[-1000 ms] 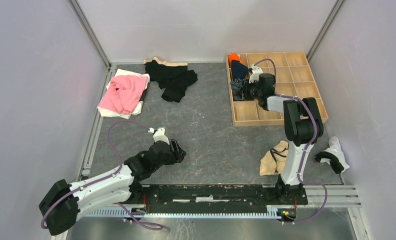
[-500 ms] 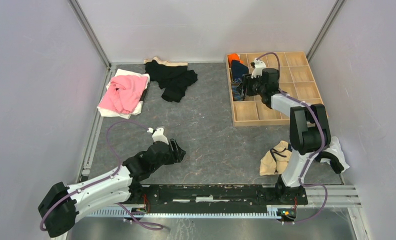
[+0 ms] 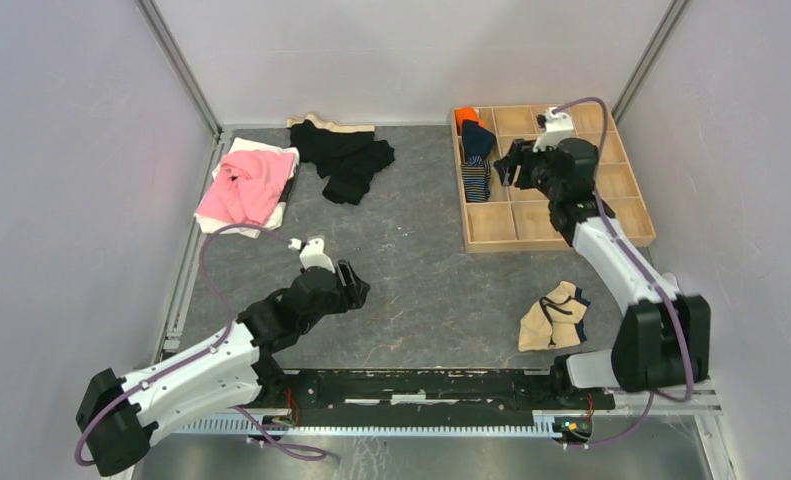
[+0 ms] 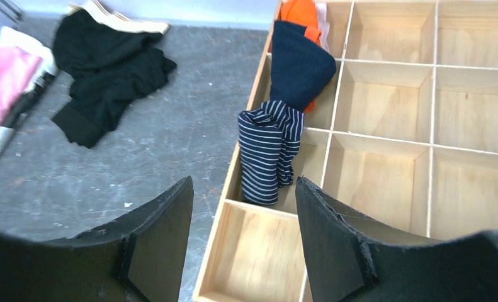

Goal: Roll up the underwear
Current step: Place the underwear in the storage box.

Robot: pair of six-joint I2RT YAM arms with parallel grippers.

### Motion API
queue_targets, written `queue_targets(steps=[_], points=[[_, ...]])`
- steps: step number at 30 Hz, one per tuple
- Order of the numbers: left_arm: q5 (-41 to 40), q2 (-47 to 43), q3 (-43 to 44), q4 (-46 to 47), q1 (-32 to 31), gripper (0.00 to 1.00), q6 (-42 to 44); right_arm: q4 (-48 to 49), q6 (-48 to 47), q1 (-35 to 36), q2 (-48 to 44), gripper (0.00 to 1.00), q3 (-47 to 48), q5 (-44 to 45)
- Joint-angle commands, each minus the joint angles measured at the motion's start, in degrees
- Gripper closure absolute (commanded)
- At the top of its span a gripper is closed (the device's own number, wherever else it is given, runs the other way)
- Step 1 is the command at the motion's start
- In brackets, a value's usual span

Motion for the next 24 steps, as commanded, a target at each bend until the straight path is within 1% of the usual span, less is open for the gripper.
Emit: queue_targets(steps=[1,5,8,11,15,17,19,21,24], points=[[-5.18,-0.93,7.18,-4.32,0.74,0.31,5.46,-3.17,3.71,0.02,-11.74,0.34,-3.91,1.51],[-6.6,-2.35,10.31,-7.96,0.83,0.3,6.2,-7.97,4.35,-0.01,-22.71,0.34,-8.47,2.23],[-7.57,-4.23,12.23,-11.24,0.83,0.29,6.09,-10.42,3.65,0.03,-30.26,0.35,-12.57,1.28],[-10.16,-6.73,14.17,-15.34,0.79,0.29,5.77,-13.83,2.17,-0.01,-37.05,0.34,-16.31,0.01],[-12.17,-8.89,15.43,-17.78,0.83,0.23,5.55,-20.1,-0.89,0.05,-42.93,0.34,-19.28,-1.86],[-12.48,-9.6,15.73,-18.58,0.83,0.22,5.27,-22.77,-2.15,0.02,-44.87,0.33,-20.36,-3.52],[-12.54,-9.75,15.69,-18.61,0.83,0.19,5.17,-25.15,-3.7,0.03,-46.24,0.33,-21.11,-5.36],[-12.6,-8.88,16.07,-18.3,0.83,0.17,5.39,-27.5,-4.42,0.01,-47.68,0.33,-21.7,-5.44],[-12.38,-6.01,17.17,-16.67,0.83,0.14,7.37,-28.56,-3.28,0.05,-50.56,0.33,-23.85,-3.88]])
